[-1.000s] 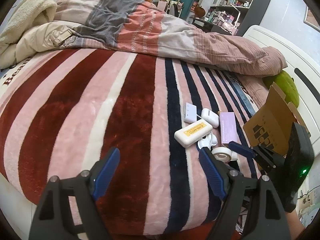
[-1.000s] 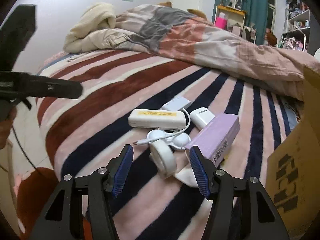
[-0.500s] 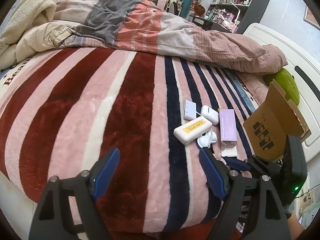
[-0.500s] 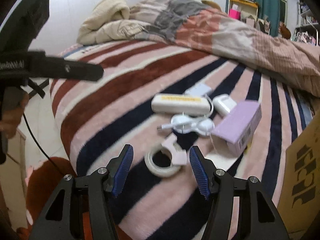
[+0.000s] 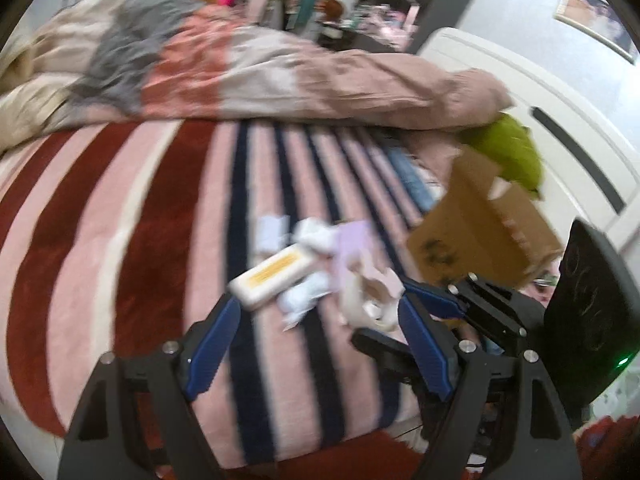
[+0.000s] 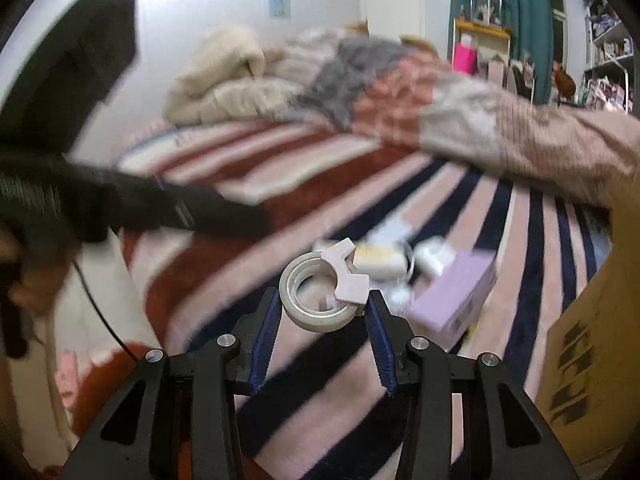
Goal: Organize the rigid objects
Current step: 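Carry the tape roll into the cardboard box and open the right tool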
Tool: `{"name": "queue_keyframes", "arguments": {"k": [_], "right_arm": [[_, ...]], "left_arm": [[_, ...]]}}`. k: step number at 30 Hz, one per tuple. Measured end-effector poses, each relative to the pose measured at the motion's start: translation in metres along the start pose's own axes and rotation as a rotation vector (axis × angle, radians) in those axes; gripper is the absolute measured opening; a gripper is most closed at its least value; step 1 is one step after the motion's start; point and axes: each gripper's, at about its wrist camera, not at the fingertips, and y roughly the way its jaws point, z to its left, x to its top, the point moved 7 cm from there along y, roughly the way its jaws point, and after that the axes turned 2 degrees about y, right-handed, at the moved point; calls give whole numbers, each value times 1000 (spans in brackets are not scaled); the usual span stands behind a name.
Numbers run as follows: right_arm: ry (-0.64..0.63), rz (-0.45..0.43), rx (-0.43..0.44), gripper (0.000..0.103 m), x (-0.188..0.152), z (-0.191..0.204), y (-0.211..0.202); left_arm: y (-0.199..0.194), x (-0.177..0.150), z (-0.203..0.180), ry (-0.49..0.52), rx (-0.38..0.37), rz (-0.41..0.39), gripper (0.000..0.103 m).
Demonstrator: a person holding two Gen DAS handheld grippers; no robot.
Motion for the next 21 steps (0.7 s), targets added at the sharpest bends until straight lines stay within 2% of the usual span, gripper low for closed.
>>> {"name": "queue_keyframes", "arguments": {"k": [2, 4, 5, 10, 14, 17, 21], "right_arm": [[5, -41, 1, 39, 16, -3, -17], [0, -76, -7, 39, 31, -10, -35], [-7, -100, -16, 39, 37, -16, -45], [2, -167, -106, 38, 48, -52, -83], [77, -176, -167, 38, 43, -98, -110], [136, -143, -226, 38, 32, -134, -122], [224, -39, -287, 38, 11, -177, -128]], "left_arm": [[-2, 19, -29, 40, -78, -9, 57], [-1, 36, -55, 81, -139, -3, 43], [-1, 43, -68, 110, -145, -3, 36], [17, 74, -126, 221, -162, 22, 34], [53, 88, -178, 289, -201, 94, 34], [81, 91, -206, 321, -222, 162, 34], [124, 88, -237, 330, -259, 274, 34]]}}
